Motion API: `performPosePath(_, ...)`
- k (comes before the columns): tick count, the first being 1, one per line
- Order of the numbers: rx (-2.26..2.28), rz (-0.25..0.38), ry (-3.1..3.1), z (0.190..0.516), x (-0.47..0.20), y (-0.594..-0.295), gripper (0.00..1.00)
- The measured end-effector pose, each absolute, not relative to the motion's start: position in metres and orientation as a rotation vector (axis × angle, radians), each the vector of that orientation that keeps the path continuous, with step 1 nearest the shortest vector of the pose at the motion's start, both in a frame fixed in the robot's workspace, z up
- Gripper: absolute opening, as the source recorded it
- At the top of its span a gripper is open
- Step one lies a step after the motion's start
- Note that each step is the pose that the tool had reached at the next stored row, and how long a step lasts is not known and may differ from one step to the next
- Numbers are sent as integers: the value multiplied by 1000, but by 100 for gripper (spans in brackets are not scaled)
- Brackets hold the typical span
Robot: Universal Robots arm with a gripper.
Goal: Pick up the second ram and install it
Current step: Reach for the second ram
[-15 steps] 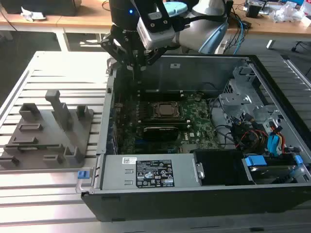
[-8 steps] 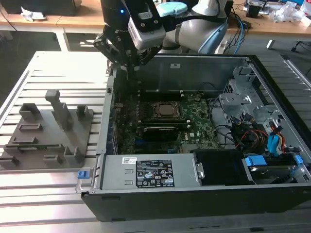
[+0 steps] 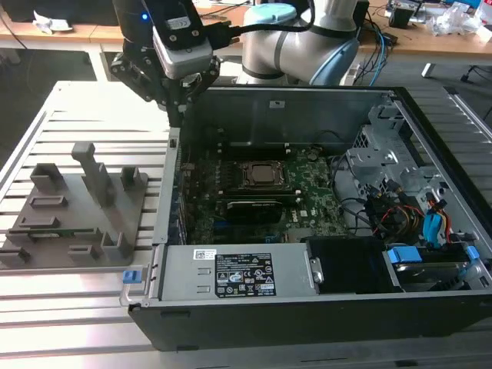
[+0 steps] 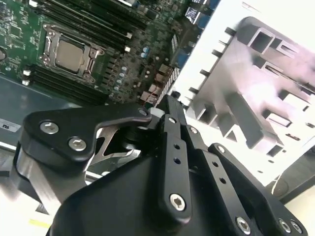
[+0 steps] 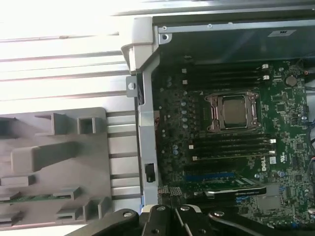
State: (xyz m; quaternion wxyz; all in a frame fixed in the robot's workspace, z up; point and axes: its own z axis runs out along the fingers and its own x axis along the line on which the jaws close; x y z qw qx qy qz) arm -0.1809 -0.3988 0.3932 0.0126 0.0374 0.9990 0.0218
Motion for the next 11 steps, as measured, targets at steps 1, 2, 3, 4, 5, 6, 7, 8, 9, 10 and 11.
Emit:
performPosePath(1,117,68,3114,393,-185,-399,11)
performPosePath(2,117,68,3114,393,-196,-399,11)
performPosePath(3,116,68,3114,393,-206,-399,11)
performPosePath(4,117,68,3114,393,-216,-399,11)
performPosePath(5,116,68,3114,393,-225,-399,11)
performPosePath(6,117,68,3113,393,-235,-399,11)
performPosePath(7,116,68,3114,393,-247,-399,11)
performPosePath(8,117,68,3114,393,-255,-399,11)
performPosePath(9,117,68,3114,392,-262,-399,11)
performPosePath(10,116,68,3114,392,-267,-399,11)
performPosePath(11,116,68,3114,392,-271,-399,11)
